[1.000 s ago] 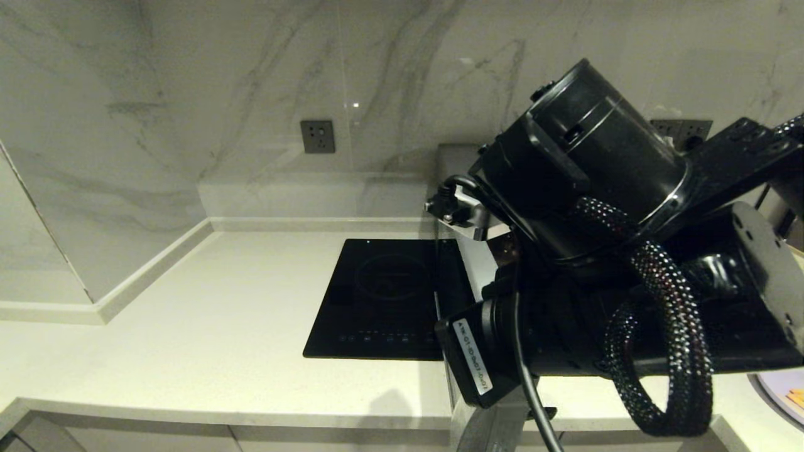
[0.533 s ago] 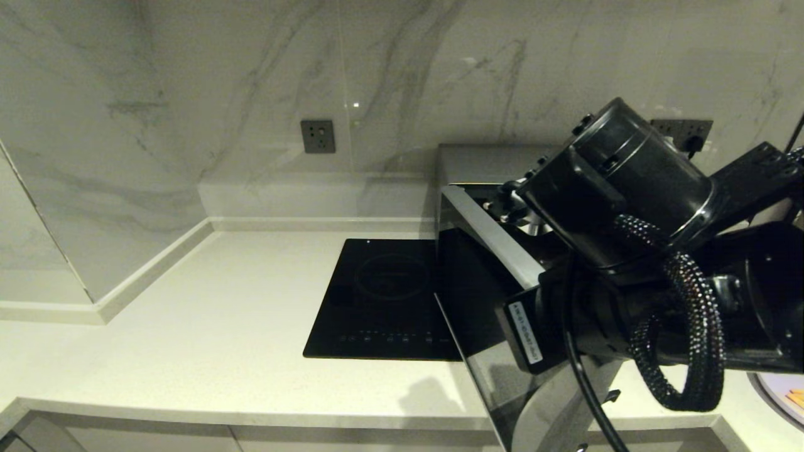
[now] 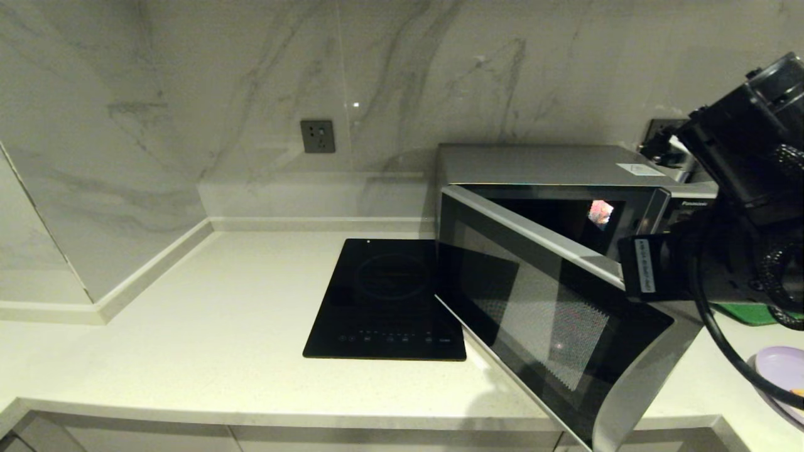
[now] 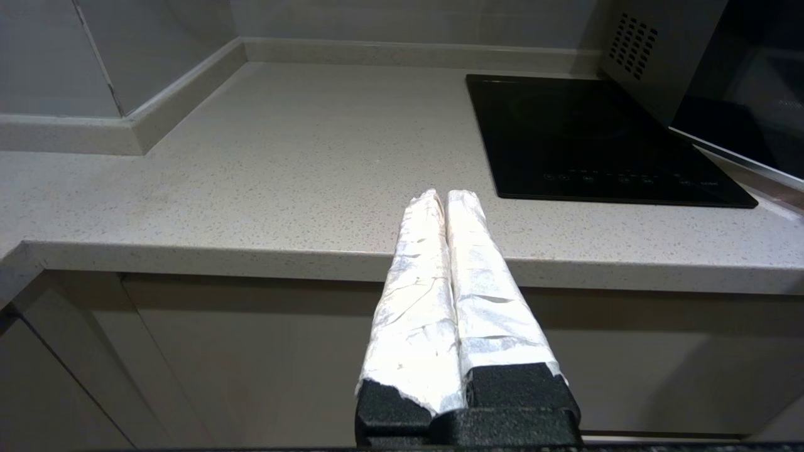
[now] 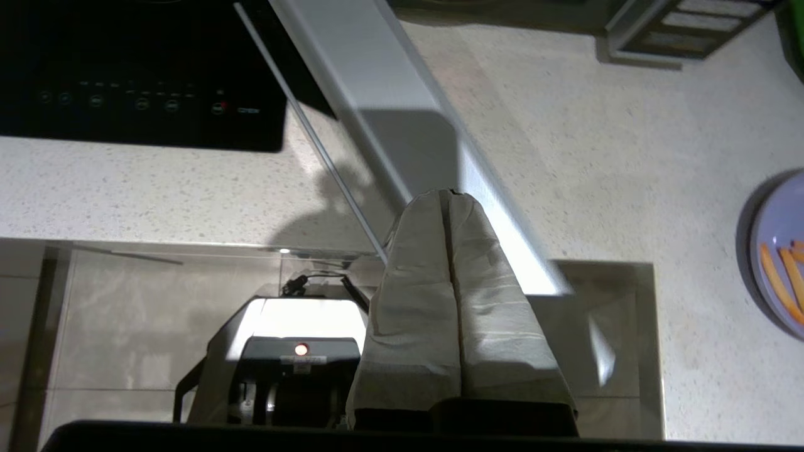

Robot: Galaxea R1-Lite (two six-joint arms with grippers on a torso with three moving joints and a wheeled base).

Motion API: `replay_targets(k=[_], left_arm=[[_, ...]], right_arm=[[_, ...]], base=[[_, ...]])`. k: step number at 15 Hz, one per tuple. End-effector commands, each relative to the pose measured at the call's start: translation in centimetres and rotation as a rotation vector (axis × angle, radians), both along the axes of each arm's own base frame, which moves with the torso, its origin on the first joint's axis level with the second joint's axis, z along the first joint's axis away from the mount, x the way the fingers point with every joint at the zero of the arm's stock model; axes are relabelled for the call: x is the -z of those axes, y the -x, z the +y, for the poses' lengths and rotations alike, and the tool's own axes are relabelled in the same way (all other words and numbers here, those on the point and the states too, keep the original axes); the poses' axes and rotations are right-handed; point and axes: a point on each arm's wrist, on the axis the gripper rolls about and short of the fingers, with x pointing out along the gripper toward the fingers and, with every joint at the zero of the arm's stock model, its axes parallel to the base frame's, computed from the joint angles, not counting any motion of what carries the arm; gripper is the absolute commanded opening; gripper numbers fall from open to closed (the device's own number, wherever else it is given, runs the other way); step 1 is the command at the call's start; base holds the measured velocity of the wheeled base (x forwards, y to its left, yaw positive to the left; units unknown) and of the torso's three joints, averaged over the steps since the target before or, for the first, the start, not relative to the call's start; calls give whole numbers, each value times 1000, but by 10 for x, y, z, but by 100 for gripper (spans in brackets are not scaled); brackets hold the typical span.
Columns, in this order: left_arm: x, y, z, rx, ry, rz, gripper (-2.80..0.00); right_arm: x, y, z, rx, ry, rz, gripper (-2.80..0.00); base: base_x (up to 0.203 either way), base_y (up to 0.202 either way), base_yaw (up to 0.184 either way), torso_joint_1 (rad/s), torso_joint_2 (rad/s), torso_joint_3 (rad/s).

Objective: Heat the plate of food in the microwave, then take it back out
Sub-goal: Close the microwave oven

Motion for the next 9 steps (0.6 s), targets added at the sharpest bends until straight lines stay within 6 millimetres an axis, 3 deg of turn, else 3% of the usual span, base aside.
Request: replay_targets(k=[1, 6, 9], left_arm=[[0, 0, 0, -1, 1, -2, -280], [0, 0, 0, -1, 1, -1, -280], [0, 0, 0, -1, 1, -2, -280]], right_arm=[[0, 19, -20, 21, -28, 2, -280], [-2, 25, -30, 42, -61, -5, -280], [4, 14, -40, 114, -44, 13, -280]], base=[[0, 0, 0, 0, 0, 0], [0, 0, 0, 0, 0, 0], [0, 0, 0, 0, 0, 0]])
